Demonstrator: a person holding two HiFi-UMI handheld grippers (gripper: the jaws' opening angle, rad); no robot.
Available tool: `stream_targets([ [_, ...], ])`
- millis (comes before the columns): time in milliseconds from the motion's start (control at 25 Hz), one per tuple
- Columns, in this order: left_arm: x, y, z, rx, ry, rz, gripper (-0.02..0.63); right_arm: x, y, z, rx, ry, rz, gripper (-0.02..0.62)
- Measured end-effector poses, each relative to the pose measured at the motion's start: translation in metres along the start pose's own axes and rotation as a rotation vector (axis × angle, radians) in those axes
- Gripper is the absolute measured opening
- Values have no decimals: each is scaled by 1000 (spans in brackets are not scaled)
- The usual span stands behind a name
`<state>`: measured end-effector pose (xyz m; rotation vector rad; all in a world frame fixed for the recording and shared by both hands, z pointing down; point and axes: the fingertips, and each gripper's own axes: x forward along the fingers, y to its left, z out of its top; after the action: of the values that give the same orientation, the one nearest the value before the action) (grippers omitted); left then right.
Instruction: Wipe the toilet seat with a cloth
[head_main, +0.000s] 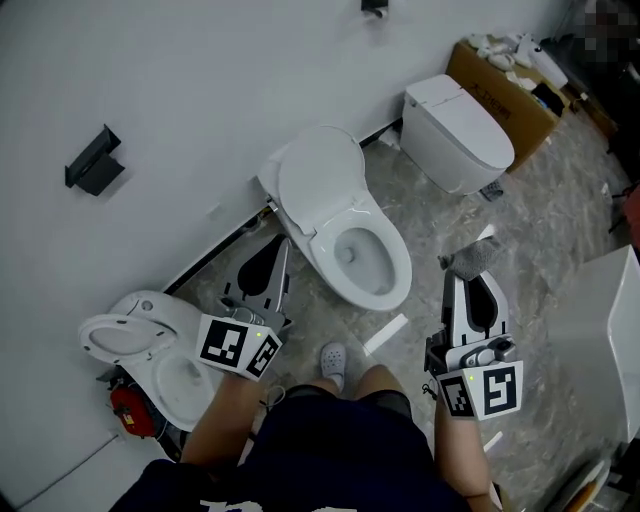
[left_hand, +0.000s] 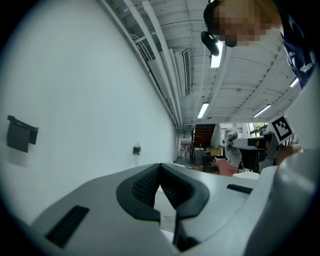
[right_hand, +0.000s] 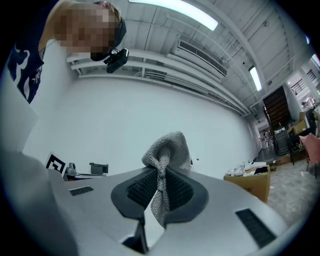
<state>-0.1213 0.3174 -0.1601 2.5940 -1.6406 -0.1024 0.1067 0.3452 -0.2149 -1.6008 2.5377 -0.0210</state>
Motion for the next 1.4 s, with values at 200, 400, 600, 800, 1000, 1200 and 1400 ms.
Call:
stream_targets([
  [200,40,16,-14,-22,33,-11,12,31,-26,-9,3,16,-23,55],
  [400,80,22,-21,-14,55,-2,12,68,-57,-23,30,24,-6,55],
  [600,132,29,-25,-14,57,23,12,122,-90,-28,39,41,53,55],
  [800,184,27,-33,-13,24,55,12,162,-138,-38,48,51,110,55],
  [1000,214,41,-57,-14,28,91,12,198,-169,-76,70,109,128,55],
  [1200,239,71,-94,-34,69,124,12,231,-179,-124,101,177,133,55],
  [1400,261,105,-151,-91,105,129,12,253,-187,-190,103,266,86,55],
])
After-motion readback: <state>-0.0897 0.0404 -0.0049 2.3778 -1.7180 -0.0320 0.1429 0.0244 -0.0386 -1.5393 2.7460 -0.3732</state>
